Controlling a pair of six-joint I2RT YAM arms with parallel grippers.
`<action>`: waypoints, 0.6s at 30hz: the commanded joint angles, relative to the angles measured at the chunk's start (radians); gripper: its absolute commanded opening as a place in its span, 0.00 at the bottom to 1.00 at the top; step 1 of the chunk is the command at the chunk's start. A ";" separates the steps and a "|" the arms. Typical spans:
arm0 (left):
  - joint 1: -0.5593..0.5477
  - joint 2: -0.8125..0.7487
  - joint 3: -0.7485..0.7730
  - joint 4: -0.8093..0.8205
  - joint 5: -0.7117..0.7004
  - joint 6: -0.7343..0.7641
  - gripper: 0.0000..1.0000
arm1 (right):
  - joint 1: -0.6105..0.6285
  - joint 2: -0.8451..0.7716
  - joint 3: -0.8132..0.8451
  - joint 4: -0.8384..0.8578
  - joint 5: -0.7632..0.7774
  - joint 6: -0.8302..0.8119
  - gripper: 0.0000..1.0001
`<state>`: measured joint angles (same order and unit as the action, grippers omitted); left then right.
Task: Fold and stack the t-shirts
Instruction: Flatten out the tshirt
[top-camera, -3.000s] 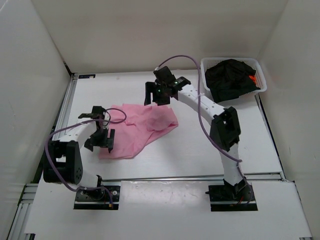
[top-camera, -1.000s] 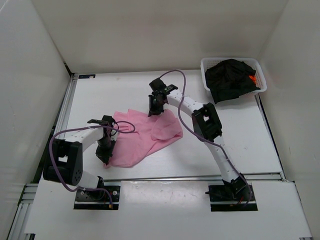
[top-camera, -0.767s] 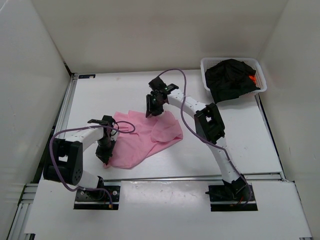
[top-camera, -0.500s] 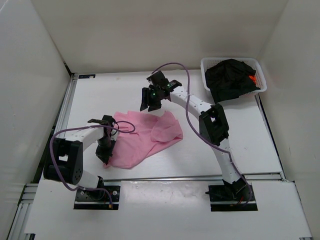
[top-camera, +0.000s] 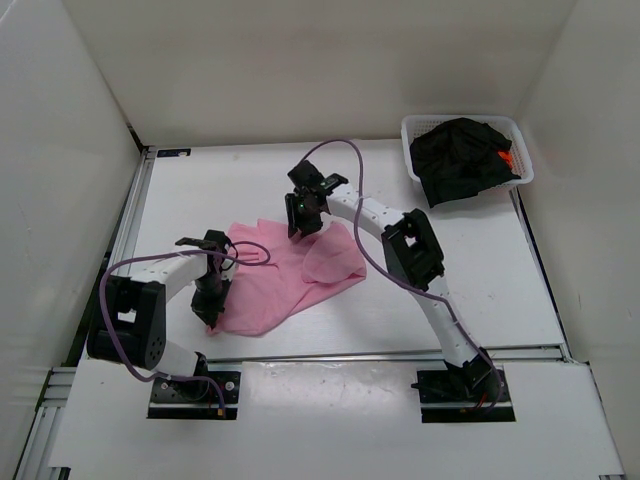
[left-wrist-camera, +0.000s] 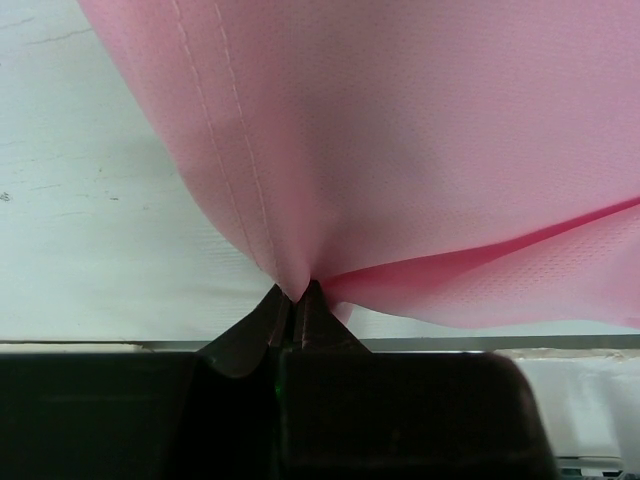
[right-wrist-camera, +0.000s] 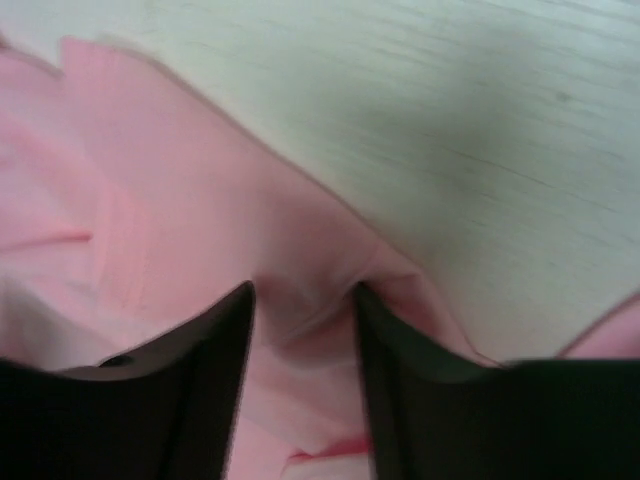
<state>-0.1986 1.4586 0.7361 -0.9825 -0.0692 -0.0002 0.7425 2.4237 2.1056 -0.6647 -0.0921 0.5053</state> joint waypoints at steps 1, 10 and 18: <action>-0.002 -0.007 0.031 0.021 -0.015 0.000 0.10 | 0.012 -0.003 0.014 -0.065 0.175 -0.048 0.30; -0.002 -0.007 0.031 0.021 -0.015 0.000 0.10 | 0.021 -0.009 0.043 -0.084 0.164 -0.048 0.27; -0.002 -0.007 0.031 0.021 -0.006 0.000 0.10 | 0.047 -0.060 0.074 -0.094 0.401 -0.042 0.70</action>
<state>-0.1986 1.4586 0.7361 -0.9825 -0.0708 -0.0002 0.7746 2.4134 2.1258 -0.7292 0.1875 0.4835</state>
